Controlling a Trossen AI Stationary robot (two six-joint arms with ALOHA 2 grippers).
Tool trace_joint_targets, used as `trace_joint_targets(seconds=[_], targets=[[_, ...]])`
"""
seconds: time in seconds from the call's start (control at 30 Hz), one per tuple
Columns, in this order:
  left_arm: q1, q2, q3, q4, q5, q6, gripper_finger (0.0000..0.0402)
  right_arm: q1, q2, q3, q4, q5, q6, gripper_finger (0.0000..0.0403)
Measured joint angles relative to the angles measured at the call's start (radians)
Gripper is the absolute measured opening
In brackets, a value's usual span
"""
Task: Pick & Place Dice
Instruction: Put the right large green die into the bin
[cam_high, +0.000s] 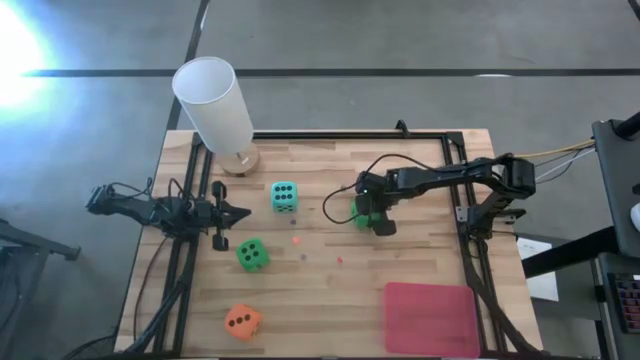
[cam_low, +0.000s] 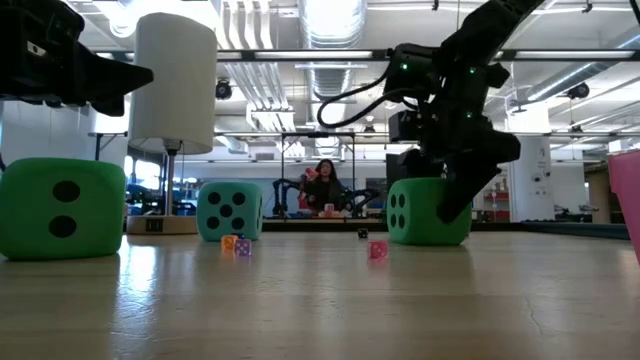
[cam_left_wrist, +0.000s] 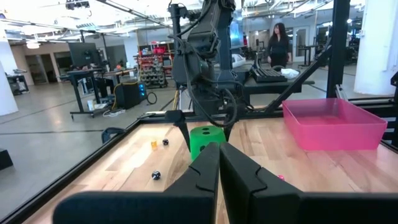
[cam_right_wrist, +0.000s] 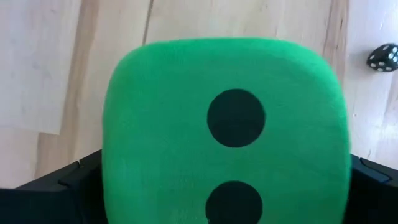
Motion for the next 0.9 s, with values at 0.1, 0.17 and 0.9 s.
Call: trace_joint_targets(seconds=[0.1, 0.17, 0.9], targets=[[0.0, 0.0, 0.0, 0.0, 0.0, 0.0, 0.0019, 0.0, -0.008, 0.0, 0.001, -0.005, 0.0, 0.04], [0.0, 0.0, 0.0, 0.0, 0.0, 0.0, 0.0019, 0.0, -0.008, 0.0, 0.0, -0.008, -0.008, 0.04], [0.0, 0.0, 0.0, 0.0, 0.0, 0.0, 0.0019, 0.0, -0.007, 0.0, 0.0, -0.035, -0.01, 0.035]])
